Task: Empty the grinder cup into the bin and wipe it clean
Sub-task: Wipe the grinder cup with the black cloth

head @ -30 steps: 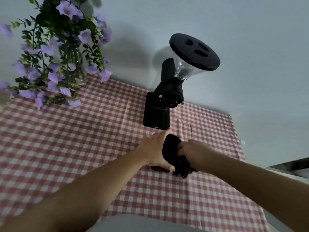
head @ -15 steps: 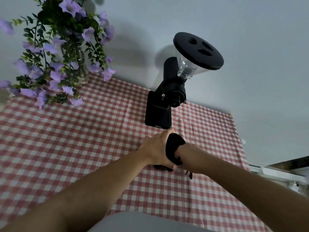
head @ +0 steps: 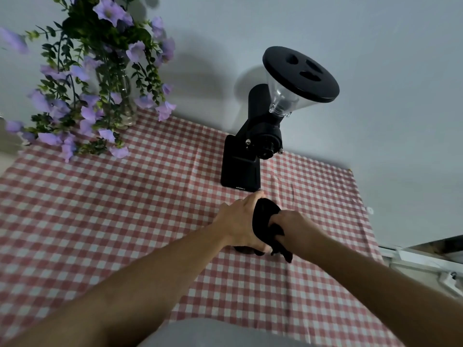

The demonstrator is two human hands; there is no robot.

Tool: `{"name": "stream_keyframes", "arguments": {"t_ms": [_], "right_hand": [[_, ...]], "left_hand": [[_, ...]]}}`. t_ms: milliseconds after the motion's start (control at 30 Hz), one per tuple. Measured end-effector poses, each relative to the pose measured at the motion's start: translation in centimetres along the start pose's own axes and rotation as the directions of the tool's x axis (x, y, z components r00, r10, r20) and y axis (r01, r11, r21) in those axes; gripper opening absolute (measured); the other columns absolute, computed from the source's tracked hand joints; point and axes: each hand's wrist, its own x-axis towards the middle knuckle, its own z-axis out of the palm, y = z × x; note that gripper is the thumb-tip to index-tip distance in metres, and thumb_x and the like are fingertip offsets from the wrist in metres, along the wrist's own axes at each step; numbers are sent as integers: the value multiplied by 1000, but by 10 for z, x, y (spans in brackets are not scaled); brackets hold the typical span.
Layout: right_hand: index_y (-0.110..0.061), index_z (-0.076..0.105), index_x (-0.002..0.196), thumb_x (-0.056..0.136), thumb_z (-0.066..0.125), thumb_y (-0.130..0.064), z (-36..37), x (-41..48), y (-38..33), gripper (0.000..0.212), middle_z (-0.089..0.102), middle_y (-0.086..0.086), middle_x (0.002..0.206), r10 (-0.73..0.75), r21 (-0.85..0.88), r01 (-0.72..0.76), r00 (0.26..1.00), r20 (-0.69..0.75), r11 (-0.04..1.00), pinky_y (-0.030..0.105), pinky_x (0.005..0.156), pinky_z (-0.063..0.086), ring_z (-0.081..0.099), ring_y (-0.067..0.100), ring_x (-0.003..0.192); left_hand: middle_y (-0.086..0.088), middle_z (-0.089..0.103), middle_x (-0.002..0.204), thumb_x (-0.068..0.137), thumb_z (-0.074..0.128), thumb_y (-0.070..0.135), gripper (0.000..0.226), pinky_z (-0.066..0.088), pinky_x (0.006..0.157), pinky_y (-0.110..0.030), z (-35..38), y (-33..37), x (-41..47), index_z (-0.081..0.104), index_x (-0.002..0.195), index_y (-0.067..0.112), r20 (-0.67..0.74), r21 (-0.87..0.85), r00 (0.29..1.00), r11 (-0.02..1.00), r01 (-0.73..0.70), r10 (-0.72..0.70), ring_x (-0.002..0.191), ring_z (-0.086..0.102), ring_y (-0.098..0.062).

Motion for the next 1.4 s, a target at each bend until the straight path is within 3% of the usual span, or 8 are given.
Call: {"name": "stream_keyframes", "arguments": {"t_ms": [167, 300, 500, 700, 900, 1033, 1167, 1400], "right_hand": [[-17, 53, 110, 89, 49, -9, -22, 20, 17, 23, 57, 3, 110, -102, -96, 84, 974, -201, 992, 25, 71, 41, 54, 19, 93], [-21, 48, 109, 88, 50, -9, -8, 13, 11, 24, 57, -1, 102, 4, 1, -4, 977, -213, 1000, 16, 59, 35, 50, 10, 77], [-26, 57, 96, 88, 53, -10, -23, -8, 8, 18, 59, -6, 91, -93, 79, 84, 989, 118, 993, 21, 66, 51, 60, 8, 76], [-18, 59, 117, 90, 48, -9, -34, 17, -2, 31, 61, 4, 108, -14, -89, 6, 996, -87, 996, 36, 82, 52, 60, 22, 92], [-18, 65, 110, 89, 53, -11, -25, -4, 2, 25, 64, 2, 102, -96, -19, 101, 976, 198, 995, 31, 79, 54, 62, 15, 85], [-20, 65, 110, 86, 56, -9, -47, 16, 11, 28, 60, 1, 103, -283, -255, 308, 950, 129, 917, 26, 77, 46, 57, 19, 97], [-14, 56, 120, 89, 54, -13, -28, 16, 10, 31, 48, 7, 123, -337, -501, 331, 938, 81, 800, 35, 86, 45, 45, 23, 107], [-15, 60, 114, 89, 52, -10, 7, -8, -11, 26, 52, 7, 115, -3, -13, 4, 999, 54, 1000, 32, 80, 51, 57, 21, 91]], "left_hand": [[5, 34, 153, 52, 78, 71, 130, 41, 101, -51, 0, 0, 1, 4, 150, 30, 5, 21, 1000, 1000, 4, -4, 132, 43, -21], [5, 39, 150, 52, 77, 72, 126, 42, 100, -50, 1, -1, 1, 5, 147, 32, -10, 31, 1000, 1000, 4, -3, 129, 46, -20], [6, 36, 153, 48, 78, 72, 132, 37, 103, -53, 3, 0, 2, 5, 150, 30, -6, 21, 1000, 1000, 21, -21, 134, 41, -19], [7, 37, 151, 49, 76, 73, 129, 39, 102, -52, 3, 0, 1, 3, 147, 35, -8, 16, 1000, 1000, 18, -17, 131, 44, -20], [8, 38, 151, 49, 80, 72, 133, 38, 103, -54, 1, 0, 2, 6, 150, 29, -6, -7, 1000, 1000, 18, -18, 133, 42, -17], [9, 34, 153, 47, 78, 72, 133, 40, 101, -54, 0, 2, 1, 5, 150, 31, 13, 2, 1000, 1000, 22, -22, 133, 41, -19], [4, 36, 153, 51, 78, 72, 130, 42, 100, -50, 2, 2, 1, 4, 150, 30, -5, 25, 1000, 1000, 18, -18, 130, 45, -22], [9, 42, 147, 48, 79, 70, 132, 41, 101, -50, 2, 2, 1, 10, 151, 25, -36, -23, 999, 1000, 12, -13, 128, 46, -15]]}}
